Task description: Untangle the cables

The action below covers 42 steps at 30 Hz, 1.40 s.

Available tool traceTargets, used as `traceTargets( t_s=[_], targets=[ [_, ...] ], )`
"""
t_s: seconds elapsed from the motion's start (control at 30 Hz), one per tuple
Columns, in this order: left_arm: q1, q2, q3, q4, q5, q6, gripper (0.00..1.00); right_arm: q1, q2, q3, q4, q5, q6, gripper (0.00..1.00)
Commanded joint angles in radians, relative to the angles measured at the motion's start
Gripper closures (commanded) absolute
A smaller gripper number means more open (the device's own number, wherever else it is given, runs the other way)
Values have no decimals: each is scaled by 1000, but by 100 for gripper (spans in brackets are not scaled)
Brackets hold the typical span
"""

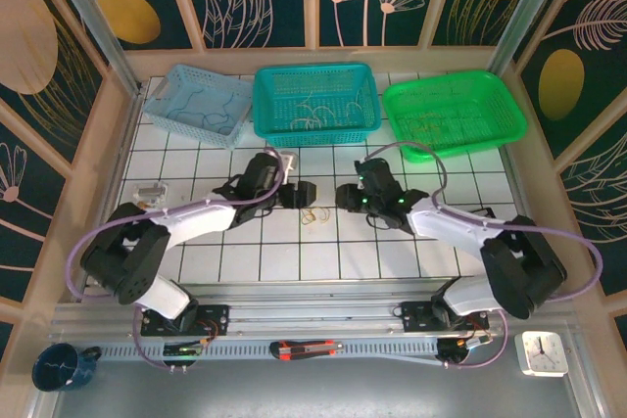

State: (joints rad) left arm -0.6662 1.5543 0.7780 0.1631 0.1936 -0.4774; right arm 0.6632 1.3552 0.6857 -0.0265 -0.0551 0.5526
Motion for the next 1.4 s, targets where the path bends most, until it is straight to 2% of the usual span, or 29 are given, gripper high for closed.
traceTargets(
  t_s=[0.0,0.07,0.13,0.27,0.43,0.6,0.73,0.83,0.97,1.33,1.37],
  targets=[
    [-19,54,59,-156,-52,89,33,-63,-67,-41,9,-41,25,62],
    [-29,81,89,-190,-63,103,38,-95,-98,-59,15,-56,30,62],
    [-39,102,113,-212,-61,111,39,-110,-118,-67,14,-63,29,62],
    [-53,149,149,-237,-45,116,39,-110,-128,-75,22,-73,28,62],
    [-69,199,164,-241,-36,112,48,-111,-116,-84,53,-97,41,61],
    [-74,221,161,-229,-20,101,50,-110,-104,-84,69,-106,43,62],
    [-76,232,159,-222,-5,96,58,-109,-100,-86,80,-114,46,62],
    [-75,235,150,-205,9,88,71,-110,-100,-89,93,-126,53,61],
    [-76,209,138,-171,19,71,100,-110,-100,-89,120,-162,65,61],
    [-75,-55,47,-50,-51,46,100,-110,-102,-97,219,-289,74,56],
    [-76,-82,32,-32,-54,42,100,-140,-102,-100,235,-303,78,55]
  ],
)
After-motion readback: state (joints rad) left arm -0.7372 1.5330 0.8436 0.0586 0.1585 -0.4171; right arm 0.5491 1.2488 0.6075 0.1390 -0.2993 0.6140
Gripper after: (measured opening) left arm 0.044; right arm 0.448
